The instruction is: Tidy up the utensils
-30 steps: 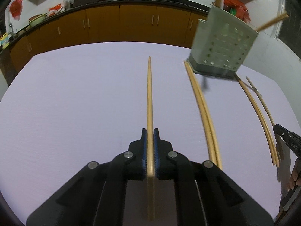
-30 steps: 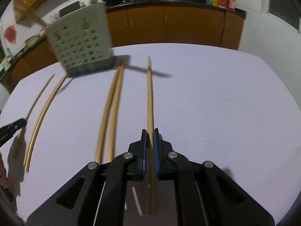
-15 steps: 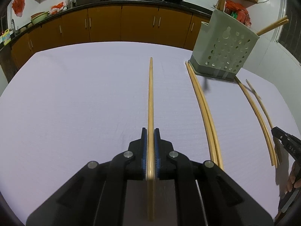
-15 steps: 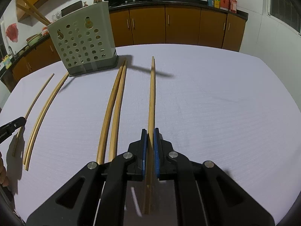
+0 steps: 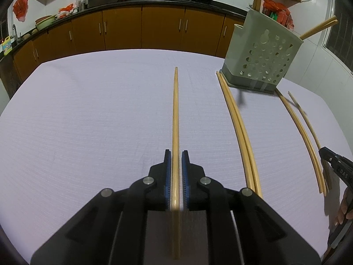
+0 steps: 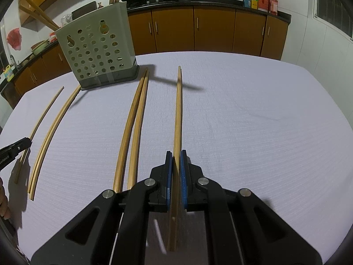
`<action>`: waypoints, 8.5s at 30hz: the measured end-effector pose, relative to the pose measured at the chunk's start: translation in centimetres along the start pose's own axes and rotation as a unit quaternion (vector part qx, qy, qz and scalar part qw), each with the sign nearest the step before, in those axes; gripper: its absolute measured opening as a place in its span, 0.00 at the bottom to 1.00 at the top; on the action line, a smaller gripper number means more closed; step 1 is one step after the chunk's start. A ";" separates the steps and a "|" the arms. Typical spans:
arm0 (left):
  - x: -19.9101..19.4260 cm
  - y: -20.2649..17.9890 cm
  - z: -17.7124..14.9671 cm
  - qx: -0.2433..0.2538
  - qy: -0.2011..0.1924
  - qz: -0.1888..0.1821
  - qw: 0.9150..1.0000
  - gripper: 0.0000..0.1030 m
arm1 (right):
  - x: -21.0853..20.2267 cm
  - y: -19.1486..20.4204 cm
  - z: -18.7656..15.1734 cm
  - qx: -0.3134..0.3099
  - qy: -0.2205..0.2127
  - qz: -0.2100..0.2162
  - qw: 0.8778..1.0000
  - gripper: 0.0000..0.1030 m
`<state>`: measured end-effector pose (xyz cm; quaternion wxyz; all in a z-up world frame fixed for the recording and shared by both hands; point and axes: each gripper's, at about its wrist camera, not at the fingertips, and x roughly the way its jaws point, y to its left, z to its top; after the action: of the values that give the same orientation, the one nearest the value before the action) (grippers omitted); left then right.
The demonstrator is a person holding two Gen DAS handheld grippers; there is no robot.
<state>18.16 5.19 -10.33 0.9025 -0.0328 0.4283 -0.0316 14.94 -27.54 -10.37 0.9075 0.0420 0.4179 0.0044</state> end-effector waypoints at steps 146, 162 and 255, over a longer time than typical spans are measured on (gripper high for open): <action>-10.4 -8.9 17.3 0.067 -0.240 -0.118 0.961 0.16 | -10.9 6.3 16.2 0.006 -0.322 0.094 0.942 0.36; -16.1 -4.3 10.9 0.026 -0.264 -0.088 0.960 0.32 | -15.0 0.7 10.4 0.032 -0.271 0.060 0.960 0.36; 1.2 -2.4 0.4 0.033 0.001 -0.010 0.999 0.10 | 0.0 -0.5 0.4 0.003 0.001 0.008 1.000 0.08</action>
<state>19.15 2.68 -10.75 0.9024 -0.0078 0.4272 -0.0551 15.20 -28.03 -10.15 0.9067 0.0481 0.4188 0.0106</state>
